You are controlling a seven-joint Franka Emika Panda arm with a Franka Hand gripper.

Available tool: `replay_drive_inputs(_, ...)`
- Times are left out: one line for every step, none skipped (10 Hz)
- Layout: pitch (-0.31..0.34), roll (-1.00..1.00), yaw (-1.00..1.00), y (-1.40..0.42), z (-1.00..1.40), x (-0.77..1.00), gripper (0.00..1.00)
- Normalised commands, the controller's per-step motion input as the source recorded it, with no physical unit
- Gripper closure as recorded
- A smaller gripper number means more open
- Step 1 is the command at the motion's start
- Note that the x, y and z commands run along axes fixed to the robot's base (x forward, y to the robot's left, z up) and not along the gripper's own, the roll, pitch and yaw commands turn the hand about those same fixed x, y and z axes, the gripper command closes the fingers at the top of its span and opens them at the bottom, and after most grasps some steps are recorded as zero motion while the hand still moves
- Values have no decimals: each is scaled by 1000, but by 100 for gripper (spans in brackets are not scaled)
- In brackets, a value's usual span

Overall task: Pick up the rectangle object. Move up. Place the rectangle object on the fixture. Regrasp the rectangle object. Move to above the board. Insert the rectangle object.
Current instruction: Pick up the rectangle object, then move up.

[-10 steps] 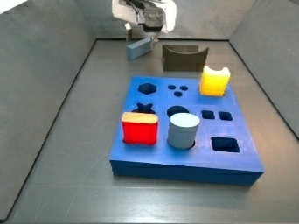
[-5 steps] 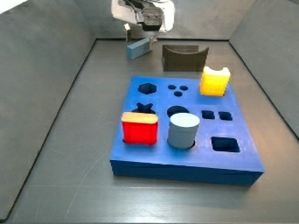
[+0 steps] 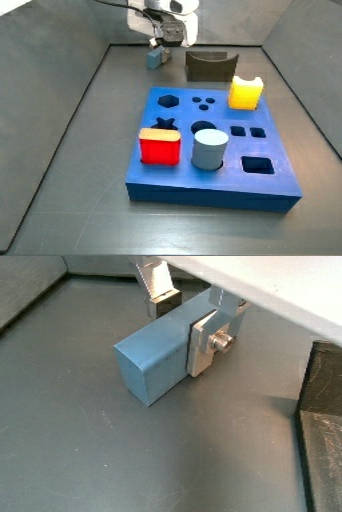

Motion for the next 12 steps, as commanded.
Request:
replay_drive_inputs(0, 0, 0, 0, 0, 0, 100)
replay_drive_inputs(0, 0, 0, 0, 0, 0, 100)
replay_drive_inputs(0, 0, 0, 0, 0, 0, 100)
replay_drive_inputs(0, 0, 0, 0, 0, 0, 100)
replay_drive_inputs(0, 0, 0, 0, 0, 0, 100)
replay_drive_inputs(0, 0, 0, 0, 0, 0, 100)
replay_drive_inputs(0, 0, 0, 0, 0, 0, 100)
replay_drive_inputs(0, 0, 0, 0, 0, 0, 100)
replay_drive_inputs(0, 0, 0, 0, 0, 0, 100)
replay_drive_inputs(0, 0, 0, 0, 0, 0, 100)
replay_drive_inputs(0, 0, 0, 0, 0, 0, 100)
replay_drive_inputs(0, 0, 0, 0, 398, 0, 100)
